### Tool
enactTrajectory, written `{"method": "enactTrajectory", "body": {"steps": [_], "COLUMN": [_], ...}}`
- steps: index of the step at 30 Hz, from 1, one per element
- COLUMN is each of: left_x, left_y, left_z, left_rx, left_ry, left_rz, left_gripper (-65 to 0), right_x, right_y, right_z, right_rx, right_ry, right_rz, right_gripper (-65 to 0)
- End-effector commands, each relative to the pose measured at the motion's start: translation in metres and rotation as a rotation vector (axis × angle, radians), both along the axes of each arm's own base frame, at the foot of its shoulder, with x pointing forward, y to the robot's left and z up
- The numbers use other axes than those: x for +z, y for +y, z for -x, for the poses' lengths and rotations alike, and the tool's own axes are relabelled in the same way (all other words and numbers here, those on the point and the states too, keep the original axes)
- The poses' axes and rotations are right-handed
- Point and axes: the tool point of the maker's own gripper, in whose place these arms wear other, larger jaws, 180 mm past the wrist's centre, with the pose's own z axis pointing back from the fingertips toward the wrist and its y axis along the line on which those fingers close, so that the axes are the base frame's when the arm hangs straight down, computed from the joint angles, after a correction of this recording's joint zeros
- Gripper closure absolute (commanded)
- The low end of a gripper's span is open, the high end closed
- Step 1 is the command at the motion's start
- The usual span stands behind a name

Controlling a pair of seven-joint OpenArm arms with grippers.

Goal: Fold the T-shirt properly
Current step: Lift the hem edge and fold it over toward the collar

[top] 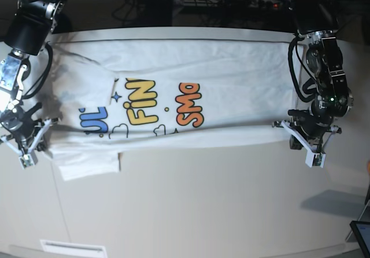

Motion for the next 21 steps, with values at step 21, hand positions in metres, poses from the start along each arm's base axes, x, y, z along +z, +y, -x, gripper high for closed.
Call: {"method": "enactTrajectory", "body": {"steps": [21], "left_x": [0.036], "left_y": [0.017], "left_z": [0.025], "left_rx": [0.023], "left_ry": [-0.036], "left_rz": [-0.085], "left_gripper": [0.0], "right_x": [0.029], "right_y": [0.012], "right_z": [0.004], "right_rx": [0.009], "right_ry": [-0.064], "right_rz": [0.045], "right_gripper": [-0.1]}}
